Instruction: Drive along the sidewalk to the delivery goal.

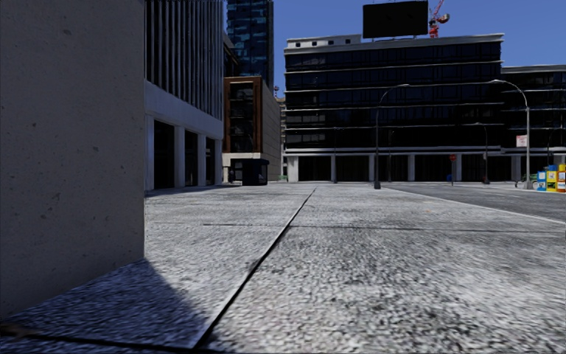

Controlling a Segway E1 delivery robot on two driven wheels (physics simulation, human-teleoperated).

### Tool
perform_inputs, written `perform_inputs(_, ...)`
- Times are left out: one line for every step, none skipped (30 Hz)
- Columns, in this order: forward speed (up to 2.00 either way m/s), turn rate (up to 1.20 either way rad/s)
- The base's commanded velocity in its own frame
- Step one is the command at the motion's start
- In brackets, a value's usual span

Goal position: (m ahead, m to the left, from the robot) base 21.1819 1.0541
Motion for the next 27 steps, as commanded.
perform_inputs(2.00,0.37)
perform_inputs(2.00,0.37)
perform_inputs(2.00,0.35)
perform_inputs(2.00,0.29)
perform_inputs(2.00,0.24)
perform_inputs(2.00,0.24)
perform_inputs(2.00,0.22)
perform_inputs(2.00,0.21)
perform_inputs(2.00,0.21)
perform_inputs(2.00,0.21)
perform_inputs(2.00,0.21)
perform_inputs(2.00,0.21)
perform_inputs(2.00,0.20)
perform_inputs(2.00,0.20)
perform_inputs(2.00,0.09)
perform_inputs(2.00,0.00)
perform_inputs(2.00,0.00)
perform_inputs(2.00,0.00)
perform_inputs(2.00,0.00)
perform_inputs(2.00,0.00)
perform_inputs(2.00,0.00)
perform_inputs(2.00,0.00)
perform_inputs(2.00,0.00)
perform_inputs(2.00,0.00)
perform_inputs(2.00,0.00)
perform_inputs(2.00,0.00)
perform_inputs(2.00,0.00)
